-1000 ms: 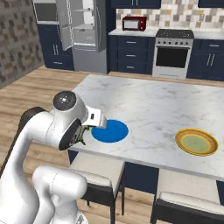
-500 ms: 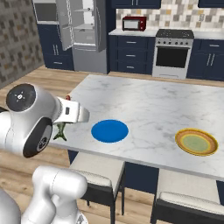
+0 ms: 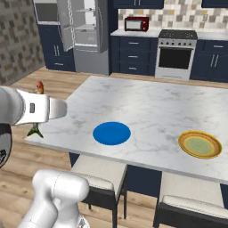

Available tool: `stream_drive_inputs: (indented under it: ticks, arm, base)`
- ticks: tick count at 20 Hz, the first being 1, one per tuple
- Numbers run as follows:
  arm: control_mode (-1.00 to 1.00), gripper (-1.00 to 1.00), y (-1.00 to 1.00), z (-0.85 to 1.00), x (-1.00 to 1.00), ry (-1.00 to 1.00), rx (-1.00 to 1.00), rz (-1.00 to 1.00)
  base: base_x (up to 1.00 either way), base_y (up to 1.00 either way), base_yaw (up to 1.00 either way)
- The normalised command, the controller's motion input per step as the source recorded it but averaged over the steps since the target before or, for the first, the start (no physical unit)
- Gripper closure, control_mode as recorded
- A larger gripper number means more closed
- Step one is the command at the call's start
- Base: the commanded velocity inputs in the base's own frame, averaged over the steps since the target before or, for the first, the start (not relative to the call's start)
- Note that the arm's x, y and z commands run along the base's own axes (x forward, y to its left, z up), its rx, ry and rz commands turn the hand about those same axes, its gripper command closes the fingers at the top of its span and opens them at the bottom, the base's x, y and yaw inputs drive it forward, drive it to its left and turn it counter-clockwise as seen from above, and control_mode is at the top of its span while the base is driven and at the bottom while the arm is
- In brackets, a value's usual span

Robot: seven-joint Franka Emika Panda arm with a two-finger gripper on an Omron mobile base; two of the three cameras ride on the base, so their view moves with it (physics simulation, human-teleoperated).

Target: Transport the fish and mushroom to the fridge. Place the fish on the rack containing meat and place the mushroom on the rack containing the vegetable, ensuring meats and vegetables are on different racks.

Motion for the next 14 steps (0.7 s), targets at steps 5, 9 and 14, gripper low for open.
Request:
stream_drive_inputs:
  ticks: [5, 9, 14]
  arm:
    - [-1.0, 1.0, 0.0, 0.51, -0.6, -0.11, 0.0, 0.03]
    - [-1.0, 1.0, 0.01, 0.34, -0.23, -0.04, 0.0, 0.0]
    - [1.0, 1.0, 0.08, 0.17, -0.18, -0.04, 0.0, 0.0]
  base:
    - [0.0, 0.0, 0.0]
    - [0.0, 0.0, 0.0]
    - [-0.05, 0.09, 0.0]
